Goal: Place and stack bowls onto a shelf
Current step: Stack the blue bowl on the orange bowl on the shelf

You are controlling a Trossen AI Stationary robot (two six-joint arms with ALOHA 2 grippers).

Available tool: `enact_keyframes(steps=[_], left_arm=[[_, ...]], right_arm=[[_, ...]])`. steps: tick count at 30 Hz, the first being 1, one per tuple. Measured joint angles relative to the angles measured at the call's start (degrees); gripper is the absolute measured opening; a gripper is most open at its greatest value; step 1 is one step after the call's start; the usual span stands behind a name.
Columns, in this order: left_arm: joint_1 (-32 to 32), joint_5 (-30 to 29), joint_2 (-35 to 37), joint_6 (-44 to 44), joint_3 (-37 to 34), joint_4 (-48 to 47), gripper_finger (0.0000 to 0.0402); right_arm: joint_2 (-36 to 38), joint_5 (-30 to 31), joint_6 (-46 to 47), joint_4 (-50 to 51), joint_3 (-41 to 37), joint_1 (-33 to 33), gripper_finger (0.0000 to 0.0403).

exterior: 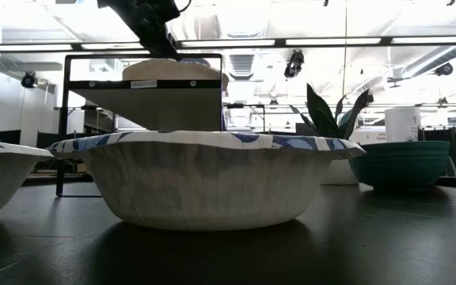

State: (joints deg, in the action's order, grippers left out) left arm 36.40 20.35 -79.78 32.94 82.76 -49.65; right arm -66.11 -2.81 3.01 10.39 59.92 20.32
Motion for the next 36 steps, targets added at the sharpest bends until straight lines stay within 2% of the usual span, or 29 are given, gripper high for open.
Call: enact_keyframes(steps=[16, 29, 32, 36], left_arm=[[0.0, -0.3, -1.6, -1.4, 0.0, 0.4, 0.0003], [0.0, -0.3, -0.8, -2.0, 0.2, -0.3, 0.0101], [0.0, 0.6, 0.8, -2.0, 1.9, -1.4, 0.0111], [0.0, 5.9, 3.9, -2.1, 2.5, 2.9, 0.0104]], right_arm=[[0.0, 0.0, 0.6, 0.0, 0.0, 0.0, 0.0192], [-0.1, 0.0, 3.0, 0.0, 0.0, 0.0, 0.0192], [-0.1, 0.0, 3.1, 0.0, 0.0, 0.0, 0.0192], [-0.1, 0.0, 2.8, -0.1, -0.1, 0.0, 0.0192]])
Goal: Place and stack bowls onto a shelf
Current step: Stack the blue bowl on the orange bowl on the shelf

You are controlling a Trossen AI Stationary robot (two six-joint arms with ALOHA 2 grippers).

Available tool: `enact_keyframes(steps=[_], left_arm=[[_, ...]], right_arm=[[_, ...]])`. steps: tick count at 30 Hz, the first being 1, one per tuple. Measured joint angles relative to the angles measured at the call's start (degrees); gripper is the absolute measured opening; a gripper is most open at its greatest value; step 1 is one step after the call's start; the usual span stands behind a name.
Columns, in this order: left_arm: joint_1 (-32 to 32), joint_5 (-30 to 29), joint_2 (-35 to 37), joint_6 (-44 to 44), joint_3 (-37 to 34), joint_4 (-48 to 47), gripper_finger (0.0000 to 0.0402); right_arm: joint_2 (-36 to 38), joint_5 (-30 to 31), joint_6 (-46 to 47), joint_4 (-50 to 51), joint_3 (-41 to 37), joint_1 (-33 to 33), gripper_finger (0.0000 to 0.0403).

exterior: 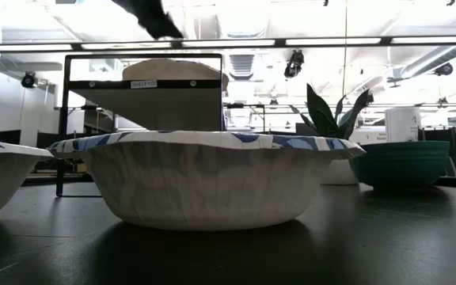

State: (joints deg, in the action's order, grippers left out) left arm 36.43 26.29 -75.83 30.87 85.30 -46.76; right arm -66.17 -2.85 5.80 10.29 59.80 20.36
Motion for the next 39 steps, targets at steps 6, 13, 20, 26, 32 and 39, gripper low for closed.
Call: enact_keyframes(steps=[6, 13, 20, 26, 32, 39], left_arm=[[0.6, 1.4, 2.8, -4.1, -8.2, 16.4, 0.0057], [2.8, 1.2, 3.0, -8.8, -18.0, 30.4, 0.0006], [3.1, 1.3, 2.9, -11.6, -21.3, 33.2, 0.0001], [3.0, 1.3, 2.9, -12.6, -23.6, 33.1, 0.0], [2.9, 1.3, 2.9, -13.0, -24.0, 32.4, 0.0], [2.5, 1.4, 2.9, -13.0, -24.0, 31.7, 0.0]], right_arm=[[0.0, 0.0, -2.5, -6.3, -3.0, 0.0, 0.0192], [0.0, 0.0, -2.7, -12.7, -6.9, 0.0, 0.0192], [0.0, 0.0, -2.6, -13.5, -7.0, 0.0, 0.0192], [0.0, 0.0, -3.4, -14.1, -7.0, 0.0, 0.0192], [0.0, 0.0, -3.4, -14.1, -7.0, 0.0, 0.0192], [0.0, 0.0, -3.4, -14.1, -7.0, 0.0, 0.0192]])
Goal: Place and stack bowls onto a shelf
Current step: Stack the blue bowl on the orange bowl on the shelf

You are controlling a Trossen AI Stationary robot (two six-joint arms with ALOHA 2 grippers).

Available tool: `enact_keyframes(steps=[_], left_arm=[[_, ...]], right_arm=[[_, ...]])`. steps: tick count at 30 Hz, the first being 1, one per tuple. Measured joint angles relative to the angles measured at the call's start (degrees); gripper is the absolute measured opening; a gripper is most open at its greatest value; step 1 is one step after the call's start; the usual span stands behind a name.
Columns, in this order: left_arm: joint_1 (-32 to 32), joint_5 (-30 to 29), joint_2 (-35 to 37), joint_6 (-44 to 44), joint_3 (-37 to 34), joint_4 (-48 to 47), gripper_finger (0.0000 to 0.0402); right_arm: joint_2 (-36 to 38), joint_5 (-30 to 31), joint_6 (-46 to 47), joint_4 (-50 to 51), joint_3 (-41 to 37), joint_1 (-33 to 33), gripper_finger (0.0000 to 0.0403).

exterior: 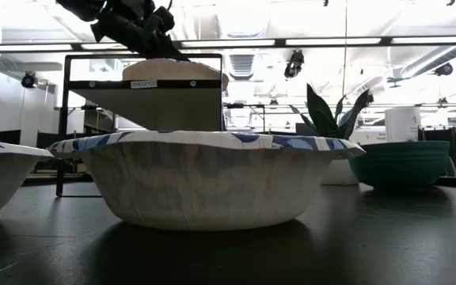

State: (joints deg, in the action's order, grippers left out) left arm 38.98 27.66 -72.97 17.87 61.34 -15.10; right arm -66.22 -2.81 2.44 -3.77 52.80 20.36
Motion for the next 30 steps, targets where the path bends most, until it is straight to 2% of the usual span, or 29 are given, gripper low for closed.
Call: enact_keyframes(steps=[6, 12, 19, 30], left_arm=[[-0.2, 0.1, -0.6, -2.5, 0.0, 11.3, 0.0], [-0.3, -0.1, -5.6, -5.3, 0.1, 21.6, 0.0], [-0.2, -0.6, -11.5, -5.4, 3.2, 20.5, 0.0], [-0.2, -1.6, -12.2, -4.9, 3.4, 18.7, 0.0]], right_arm=[[0.0, 0.4, -1.0, -0.7, 0.0, 0.0, 0.0192], [-0.7, 1.4, -2.5, -1.7, 0.0, 0.0, 0.0192], [-1.3, 1.5, -2.1, -1.6, 0.0, 0.0, 0.0192], [-1.8, 1.5, -3.3, -1.6, -0.1, 0.0, 0.0192]])
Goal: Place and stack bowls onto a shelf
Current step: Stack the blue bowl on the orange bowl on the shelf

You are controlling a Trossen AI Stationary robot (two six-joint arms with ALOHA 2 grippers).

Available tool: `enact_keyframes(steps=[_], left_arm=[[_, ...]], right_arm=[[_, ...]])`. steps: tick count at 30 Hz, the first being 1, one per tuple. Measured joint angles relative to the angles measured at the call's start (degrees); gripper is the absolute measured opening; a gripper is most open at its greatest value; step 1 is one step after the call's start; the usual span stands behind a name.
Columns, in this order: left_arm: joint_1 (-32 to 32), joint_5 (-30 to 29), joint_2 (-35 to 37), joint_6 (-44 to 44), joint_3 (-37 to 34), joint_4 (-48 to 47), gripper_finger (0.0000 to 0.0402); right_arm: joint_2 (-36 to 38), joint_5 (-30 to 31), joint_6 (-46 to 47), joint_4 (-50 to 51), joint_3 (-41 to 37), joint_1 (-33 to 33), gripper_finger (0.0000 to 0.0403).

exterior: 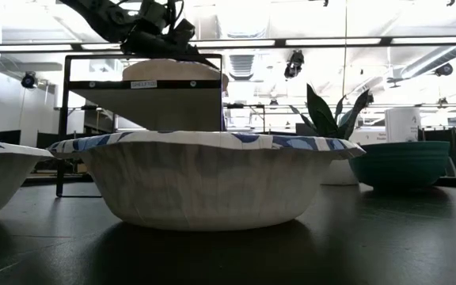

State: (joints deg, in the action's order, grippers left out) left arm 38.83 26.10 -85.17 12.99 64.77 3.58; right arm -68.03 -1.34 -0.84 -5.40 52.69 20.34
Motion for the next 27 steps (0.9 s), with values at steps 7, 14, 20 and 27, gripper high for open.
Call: enact_keyframes(steps=[7, 14, 20, 27], left_arm=[[0.0, -2.1, 0.0, 1.0, -0.1, -2.2, 0.0], [0.0, -2.1, 0.0, 1.0, -0.1, -4.0, 0.0], [0.0, -2.1, 0.0, 1.1, -0.1, -5.2, 0.0], [0.0, -2.1, 0.0, 1.1, -0.1, -6.0, 0.0]], right_arm=[[-0.2, 0.0, 0.2, 0.0, 0.0, 0.0, 0.0192], [-0.3, 0.0, 0.3, 0.0, 0.0, 0.0, 0.0192], [-0.3, 0.0, 0.4, 0.0, 0.0, 0.0, 0.0192], [-0.3, 0.0, 0.4, -0.1, 0.0, 0.0, 0.0192]])
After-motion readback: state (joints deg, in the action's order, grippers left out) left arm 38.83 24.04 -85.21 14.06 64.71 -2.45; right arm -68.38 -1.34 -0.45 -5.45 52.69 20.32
